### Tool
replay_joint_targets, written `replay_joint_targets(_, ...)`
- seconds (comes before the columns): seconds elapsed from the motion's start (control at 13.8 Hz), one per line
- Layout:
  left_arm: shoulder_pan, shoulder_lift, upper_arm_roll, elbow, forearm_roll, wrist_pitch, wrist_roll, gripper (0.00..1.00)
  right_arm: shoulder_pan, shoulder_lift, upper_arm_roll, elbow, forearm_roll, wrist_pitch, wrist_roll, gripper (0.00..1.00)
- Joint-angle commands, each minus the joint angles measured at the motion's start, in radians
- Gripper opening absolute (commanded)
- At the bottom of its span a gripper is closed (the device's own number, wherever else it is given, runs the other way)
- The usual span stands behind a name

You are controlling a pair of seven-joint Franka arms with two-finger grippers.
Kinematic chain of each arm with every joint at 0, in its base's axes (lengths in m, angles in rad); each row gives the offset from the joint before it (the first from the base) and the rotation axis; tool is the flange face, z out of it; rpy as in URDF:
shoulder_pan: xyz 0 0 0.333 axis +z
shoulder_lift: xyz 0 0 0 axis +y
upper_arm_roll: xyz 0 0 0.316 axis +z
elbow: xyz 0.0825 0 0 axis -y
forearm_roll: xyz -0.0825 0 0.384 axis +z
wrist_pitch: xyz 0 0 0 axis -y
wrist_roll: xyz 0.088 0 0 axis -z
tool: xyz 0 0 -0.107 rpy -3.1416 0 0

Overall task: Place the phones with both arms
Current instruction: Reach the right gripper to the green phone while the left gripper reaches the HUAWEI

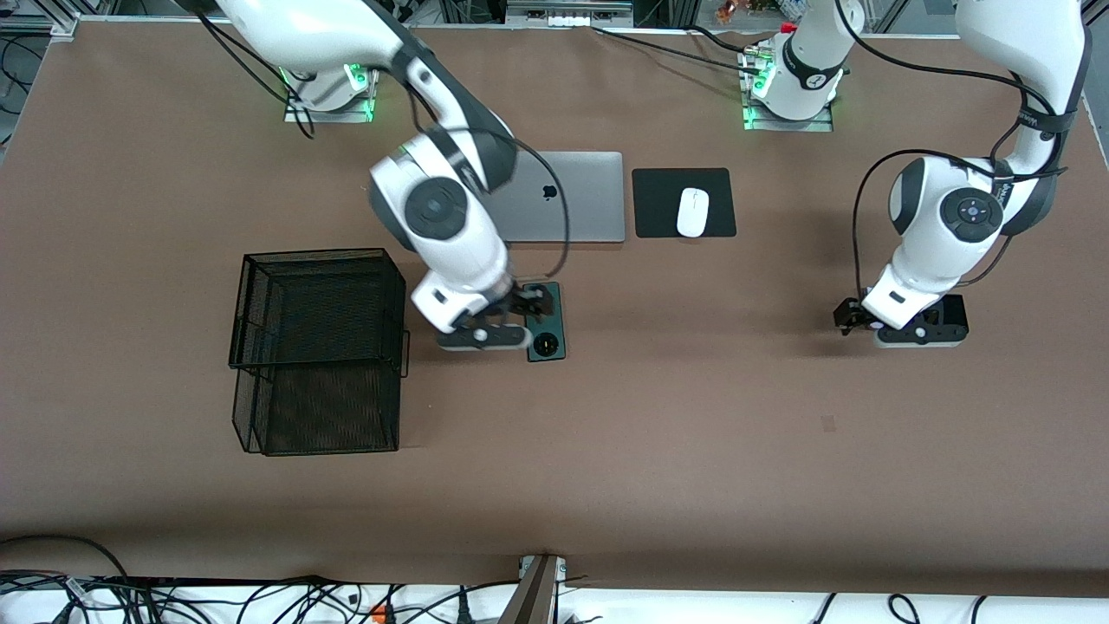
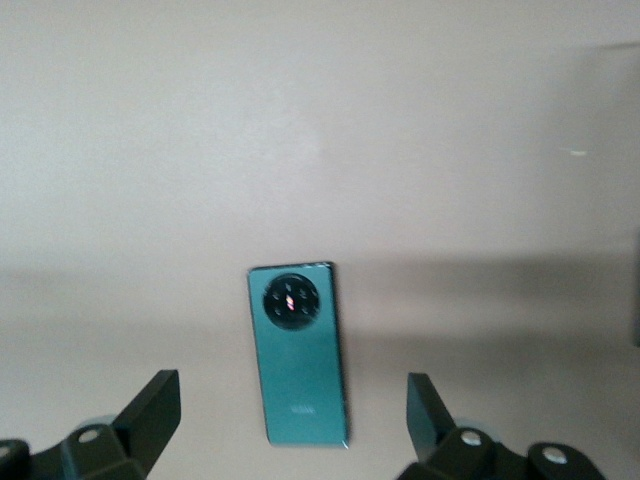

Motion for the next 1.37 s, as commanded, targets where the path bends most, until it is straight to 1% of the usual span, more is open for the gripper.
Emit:
replay_joint_targets(0.0, 0.084, -0.007, -0.016, -0.078, 0.034, 0.102, 0.065, 1.0, 0.029, 0.104, -0.008, 0.061, -0.022, 0.057, 0.013, 1.0)
replay_joint_targets(0.14, 0.128, 0.017, -0.016, -0.107, 0.034, 0.17, 0.112, 1.0, 0.047, 0.141, -0.008, 0.06, -0.052, 0.068, 0.012, 1.0)
replay_joint_targets(0.36, 0.187, 0.054, -0.019, -0.128, 0.04, 0.233, 0.204, 1.0, 0.061, 0.176, -0.01, 0.058, -0.06, 0.069, 0.01, 1.0)
replay_joint_targets(0.65, 0.204, 0.071, -0.025, -0.14, 0.04, 0.238, 0.228, 1.0, 0.078, 0.199, -0.01, 0.052, -0.12, 0.069, -0.004, 1.0)
replay_joint_targets(0.87, 0.205, 0.08, -0.025, -0.14, 0.04, 0.238, 0.228, 1.0, 0.078, 0.205, -0.008, 0.041, -0.121, 0.069, -0.042, 1.0)
replay_joint_targets(1.01, 0.216, 0.092, -0.039, -0.14, 0.04, 0.238, 0.228, 1.0, 0.078, 0.214, -0.008, 0.04, -0.117, 0.073, -0.047, 1.0)
replay_joint_targets(1.08, 0.233, 0.097, -0.048, -0.14, 0.04, 0.238, 0.231, 1.0, 0.08, 0.219, -0.008, 0.04, -0.118, 0.079, -0.048, 1.0)
replay_joint_targets(1.16, 0.265, 0.105, -0.08, -0.138, 0.04, 0.238, 0.238, 1.0, 0.08, 0.222, -0.008, 0.04, -0.12, 0.082, -0.059, 1.0)
replay_joint_targets(1.3, 0.373, 0.122, -0.18, -0.135, 0.04, 0.238, 0.257, 1.0, 0.086, 0.225, -0.008, 0.04, -0.118, 0.082, -0.071, 1.0)
